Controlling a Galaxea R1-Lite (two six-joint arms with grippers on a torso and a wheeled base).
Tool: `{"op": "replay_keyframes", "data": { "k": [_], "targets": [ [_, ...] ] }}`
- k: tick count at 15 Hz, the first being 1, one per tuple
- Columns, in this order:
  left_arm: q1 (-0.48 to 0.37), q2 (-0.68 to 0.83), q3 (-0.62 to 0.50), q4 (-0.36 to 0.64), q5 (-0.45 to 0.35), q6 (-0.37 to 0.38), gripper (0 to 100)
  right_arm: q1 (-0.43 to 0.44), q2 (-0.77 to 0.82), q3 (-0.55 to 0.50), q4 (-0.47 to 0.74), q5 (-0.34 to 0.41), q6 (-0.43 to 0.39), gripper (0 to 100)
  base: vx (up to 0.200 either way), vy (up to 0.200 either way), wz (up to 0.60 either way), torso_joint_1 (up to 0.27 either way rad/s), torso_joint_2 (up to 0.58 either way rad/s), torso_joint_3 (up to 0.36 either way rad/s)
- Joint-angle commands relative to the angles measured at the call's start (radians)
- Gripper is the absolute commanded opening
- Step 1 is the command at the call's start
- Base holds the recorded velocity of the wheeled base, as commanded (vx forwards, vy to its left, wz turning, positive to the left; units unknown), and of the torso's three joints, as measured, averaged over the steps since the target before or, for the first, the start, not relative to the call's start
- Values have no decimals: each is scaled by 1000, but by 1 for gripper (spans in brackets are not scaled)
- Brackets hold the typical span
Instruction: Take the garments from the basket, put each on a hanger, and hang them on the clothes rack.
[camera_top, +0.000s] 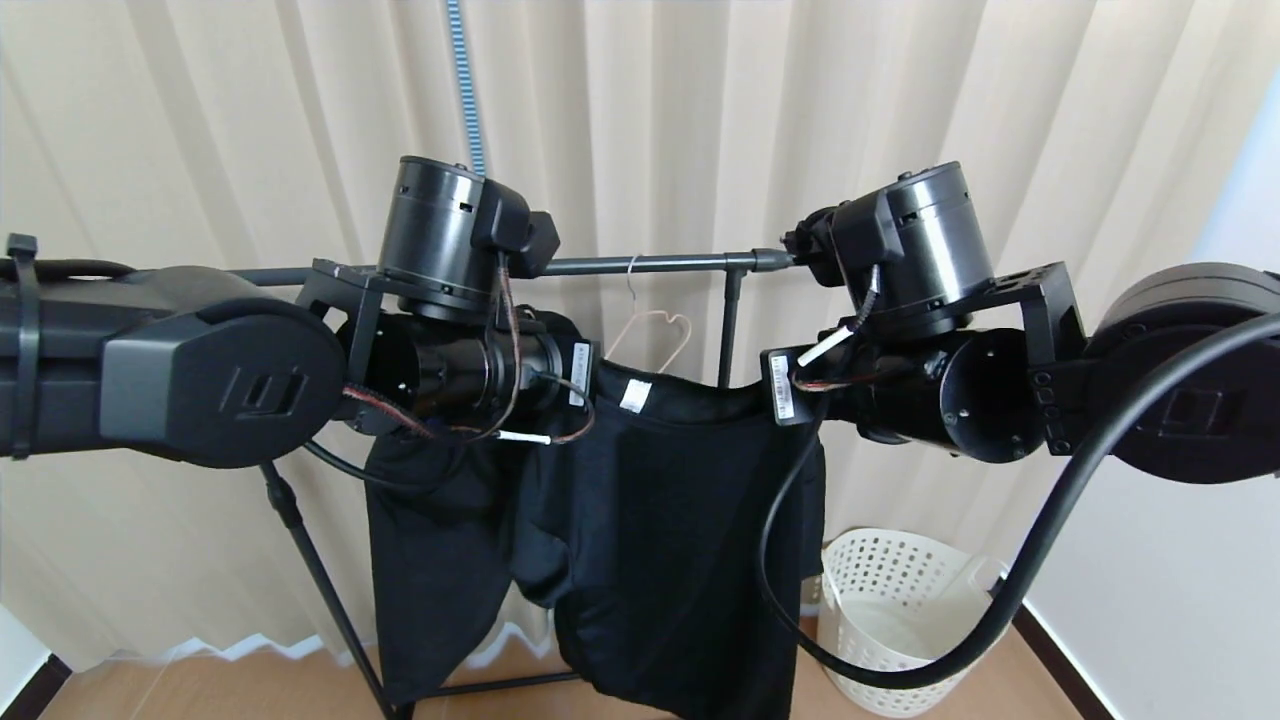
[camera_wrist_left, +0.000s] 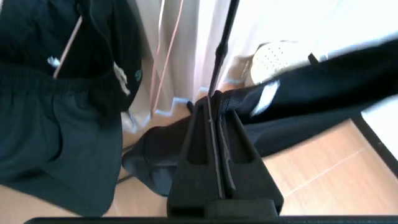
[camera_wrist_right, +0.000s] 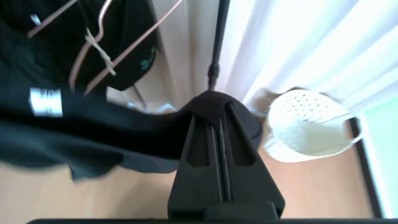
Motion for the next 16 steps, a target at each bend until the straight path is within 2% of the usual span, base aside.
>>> {"op": "replay_keyframes", "data": {
  "k": [1,2,6,7,8,11,14,15,16],
  "targets": [
    [3,29,-20,1,0,0,0,10,-23,15,-1,-2,-1,0,0,0,0,0,0,0],
    [1,43,-87,1,0,-2,0,31,-26,52,-1,-22,-37,0,0,0,0,0,0,0],
    [-6,43,-147,3,0,-2,0,28,-9,60,5,-22,-61,0,0,0,0,0,0,0],
    [-9,44,-175,4,0,0,0,28,-12,100,0,-22,-102,0,0,0,0,0,0,0],
    [-22,46,-196,6,-1,0,0,28,-12,121,-3,-22,-136,100,0,0,0,0,0,0],
    [-34,44,-202,3,-1,17,0,19,-23,169,23,-12,-219,100,0,0,0,0,0,0],
    [-45,43,-216,3,-1,21,0,2,-49,213,26,70,-287,100,0,0,0,0,0,0],
    [-49,40,-217,6,-1,21,0,-18,-74,232,16,189,-328,100,0,0,0,0,0,0],
    [-55,38,-210,6,-1,21,0,-21,-77,232,11,273,-328,100,0,0,0,0,0,0]
  ]
}}
